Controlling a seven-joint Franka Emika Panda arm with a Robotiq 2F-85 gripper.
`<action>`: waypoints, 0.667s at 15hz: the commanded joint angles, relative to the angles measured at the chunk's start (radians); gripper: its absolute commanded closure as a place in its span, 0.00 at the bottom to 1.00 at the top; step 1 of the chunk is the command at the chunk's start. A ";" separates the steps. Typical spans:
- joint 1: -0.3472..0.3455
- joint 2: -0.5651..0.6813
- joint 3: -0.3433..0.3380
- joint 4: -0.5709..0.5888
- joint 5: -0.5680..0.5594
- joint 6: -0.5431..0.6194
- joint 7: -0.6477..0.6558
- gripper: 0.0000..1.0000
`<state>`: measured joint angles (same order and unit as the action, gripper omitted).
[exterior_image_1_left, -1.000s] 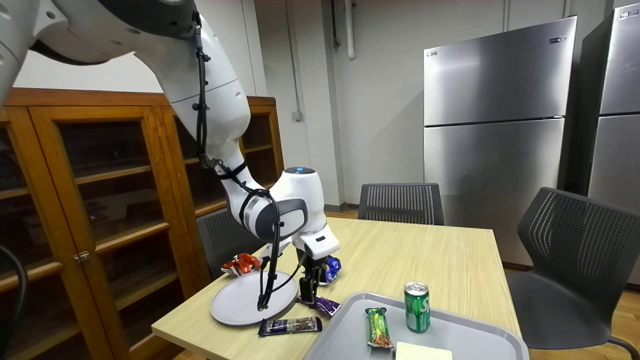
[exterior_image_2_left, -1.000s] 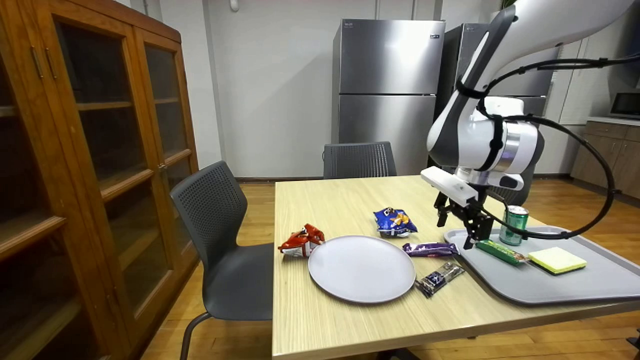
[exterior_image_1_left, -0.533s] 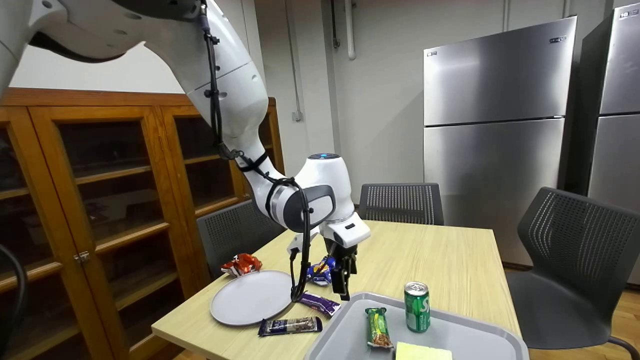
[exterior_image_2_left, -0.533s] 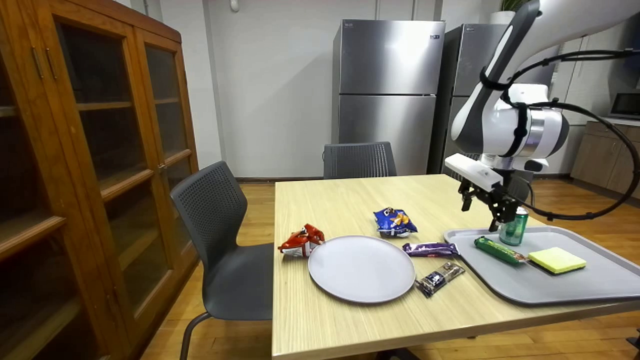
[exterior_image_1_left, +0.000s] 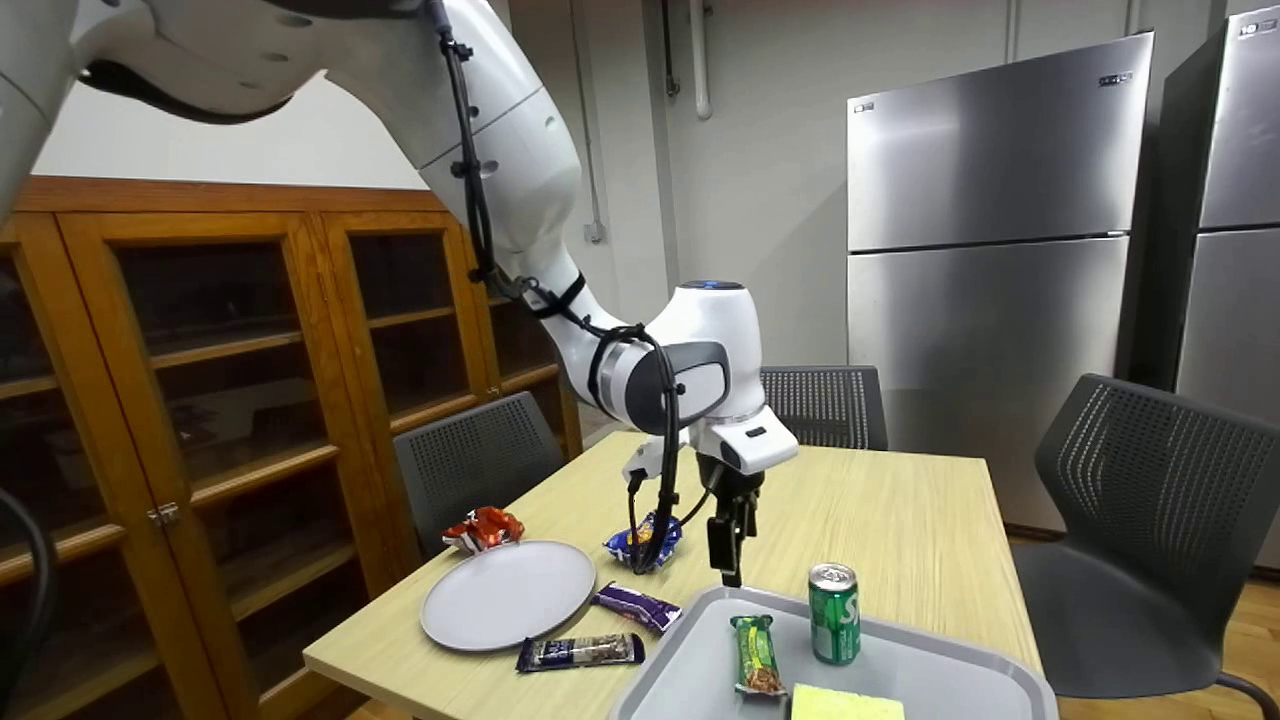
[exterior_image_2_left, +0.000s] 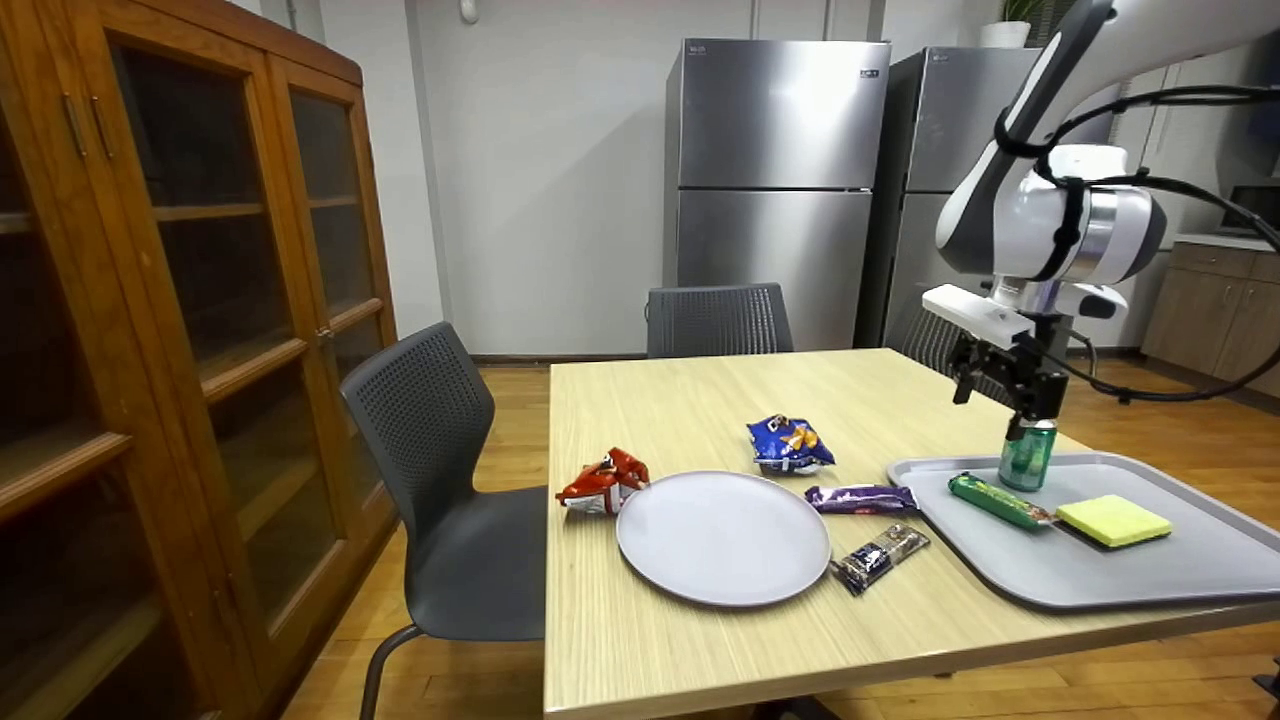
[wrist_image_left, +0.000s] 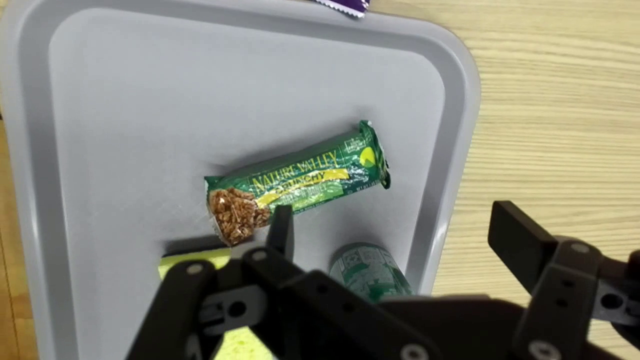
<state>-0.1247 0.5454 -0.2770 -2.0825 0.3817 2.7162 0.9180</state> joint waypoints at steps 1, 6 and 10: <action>-0.060 0.038 0.013 0.100 -0.008 -0.087 -0.007 0.00; -0.113 0.104 0.019 0.208 0.002 -0.127 -0.008 0.00; -0.137 0.152 0.017 0.275 0.001 -0.150 -0.005 0.00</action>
<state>-0.2293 0.6569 -0.2740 -1.8848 0.3818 2.6185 0.9180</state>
